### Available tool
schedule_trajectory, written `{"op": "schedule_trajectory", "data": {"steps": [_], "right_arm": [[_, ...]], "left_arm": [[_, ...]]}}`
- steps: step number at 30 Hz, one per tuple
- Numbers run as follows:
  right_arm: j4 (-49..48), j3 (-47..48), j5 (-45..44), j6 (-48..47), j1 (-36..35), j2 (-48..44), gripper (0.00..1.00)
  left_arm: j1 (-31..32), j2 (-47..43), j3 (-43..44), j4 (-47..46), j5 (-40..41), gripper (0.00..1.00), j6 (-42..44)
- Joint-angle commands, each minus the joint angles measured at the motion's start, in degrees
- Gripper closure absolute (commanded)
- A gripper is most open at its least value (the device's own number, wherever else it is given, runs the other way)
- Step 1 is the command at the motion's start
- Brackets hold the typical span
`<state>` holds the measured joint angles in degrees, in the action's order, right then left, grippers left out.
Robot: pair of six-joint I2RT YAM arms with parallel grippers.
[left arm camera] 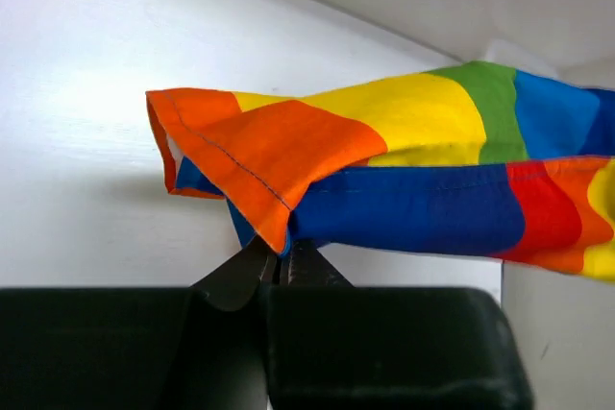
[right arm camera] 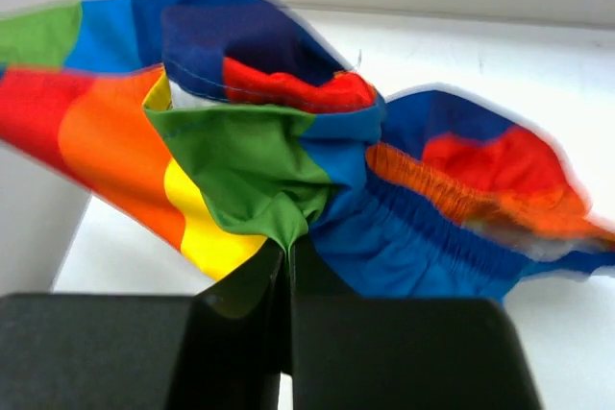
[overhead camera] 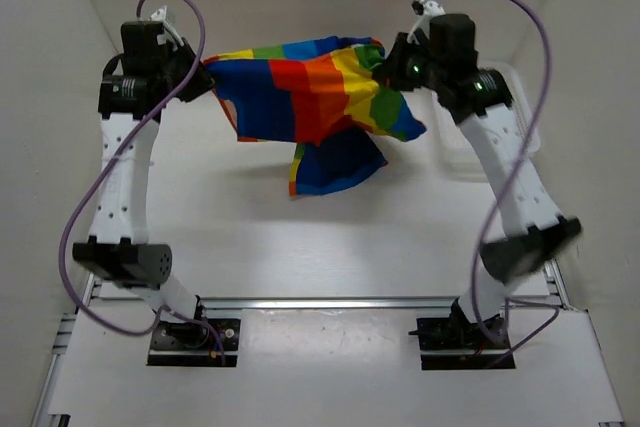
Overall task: Fold and stack the shorts
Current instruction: Flatten the shorts out
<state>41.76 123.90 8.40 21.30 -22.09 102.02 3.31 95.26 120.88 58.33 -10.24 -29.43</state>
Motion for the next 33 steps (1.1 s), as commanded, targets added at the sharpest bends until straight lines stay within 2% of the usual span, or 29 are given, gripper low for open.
{"op": "schedule_trajectory", "data": {"steps": [1,2,3,4,5,6,7,8,9,10,12,13,14,15,16,17,18,20,22,23,24,25,26,27,29,30,33], "right_arm": [[-7.63,-18.37,-7.32,-5.12,-1.99,-18.18,1.00],[-9.83,-24.60,-8.65,-5.74,-3.30,-22.43,1.00],[-13.86,-37.11,-10.23,-5.74,-4.01,-30.39,1.00],[-15.29,-43.33,-11.99,-6.27,-4.89,-34.21,0.84],[-15.82,-54.00,-17.40,-6.27,-6.64,-37.82,0.66],[-14.87,-58.72,-20.41,-4.01,-7.26,-44.12,0.49],[-13.65,-62.95,-22.88,-2.59,-7.79,-47.14,0.20],[-11.98,-66.73,-25.08,-0.75,-8.32,-50.04,0.12],[-7.26,-72.07,-27.19,3.44,-8.32,-55.21,0.06],[-4.61,-73.96,-30.78,5.75,-8.32,-57.61,0.05],[1.01,-77.21,-33.00,10.05,-8.32,-64.01,0.03],[2.26,-77.23,-33.97,11.64,-8.32,-65.61,0.03],[2.28,-77.23,-34.76,12.36,-8.32,-66.94,0.15],[2.28,-77.23,-34.77,12.36,-8.32,-67.91,0.23],[3.41,-76.53,-34.77,14.97,-8.32,-67.92,0.37],[4.11,-75.83,-35.38,16.30,-8.32,-67.92,0.70],[5.69,-74.25,-35.39,17.71,-8.32,-65.13,0.83],[7.10,-72.66,-34.26,20.27,-8.32,-59.34,0.99],[9.29,-70.82,-31.18,22.45,-8.32,-55.19,1.00],[10.44,-70.29,-27.86,23.69,-8.32,-51.52,0.96],[11.15,-70.28,-25.74,24.57,-8.32,-50.00,0.89],[11.94,-70.28,-23.54,26.06,-8.32,-47.98,0.79],[12.55,-71.07,-21.87,27.29,-8.32,-47.96,0.53],[12.56,-71.77,-20.11,28.35,-7.80,-47.96,0.42],[13.08,-74.49,-16.15,32.81,-7.80,-49.70,0.25],[13.09,-75.63,-15.18,34.23,-7.80,-50.85,0.20],[15.10,-80.12,-12.90,40.47,-7.80,-55.69,0.18]], "left_arm": [[-0.15,-10.07,-11.46,1.10,-1.36,0.90,0.17],[-0.15,-12.79,-15.89,0.04,-1.36,0.90,0.16],[-0.15,-17.96,-25.07,-1.71,-1.36,0.87,-0.45],[-0.15,-20.44,-29.78,-2.42,-1.36,0.81,-0.45],[-0.15,-22.90,-34.44,-3.04,-1.88,0.76,-0.45],[0.37,-24.93,-38.83,-3.04,-1.89,0.67,-0.45],[0.38,-28.34,-46.27,-3.74,-1.89,0.40,-0.45],[0.38,-29.60,-49.31,-3.75,-1.89,0.26,-0.45],[0.38,-30.65,-51.86,-3.75,-2.41,0.19,-0.45],[0.38,-32.32,-55.37,-3.75,-2.42,0.11,-0.45],[0.38,-32.95,-57.06,-3.75,-2.42,0.11,-0.45],[0.38,-33.56,-57.07,-3.75,-2.42,0.14,-0.45],[0.38,-33.56,-57.59,-3.75,-2.42,0.22,-0.45],[0.38,-32.96,-57.60,-3.75,-2.42,0.45,-0.45],[0.38,-31.38,-56.90,-3.75,-2.42,0.58,-0.45],[0.38,-30.50,-55.94,-3.75,-2.42,0.70,-0.45],[0.99,-29.53,-55.41,-3.75,-2.42,0.87,-0.45],[1.87,-27.07,-54.79,-3.75,-1.81,0.90,-0.45],[2.67,-25.84,-55.31,-3.75,-1.80,0.87,-1.16],[3.45,-24.61,-56.62,-3.75,-1.80,0.80,-1.16],[4.15,-23.99,-57.41,-3.75,-1.80,0.68,-1.16],[4.16,-23.20,-58.38,-3.75,-1.80,0.43,-1.16],[4.68,-21.54,-60.65,-3.75,-1.80,0.35,-2.11],[5.30,-20.83,-61.89,-3.75,-1.80,0.27,-2.91],[7.22,-19.51,-64.44,-4.35,-3.03,0.21,-4.40],[8.11,-18.63,-66.54,-5.32,-3.03,0.19,-6.15],[11.09,-17.49,-69.36,-6.21,-2.42,0.12,-9.67]]}}
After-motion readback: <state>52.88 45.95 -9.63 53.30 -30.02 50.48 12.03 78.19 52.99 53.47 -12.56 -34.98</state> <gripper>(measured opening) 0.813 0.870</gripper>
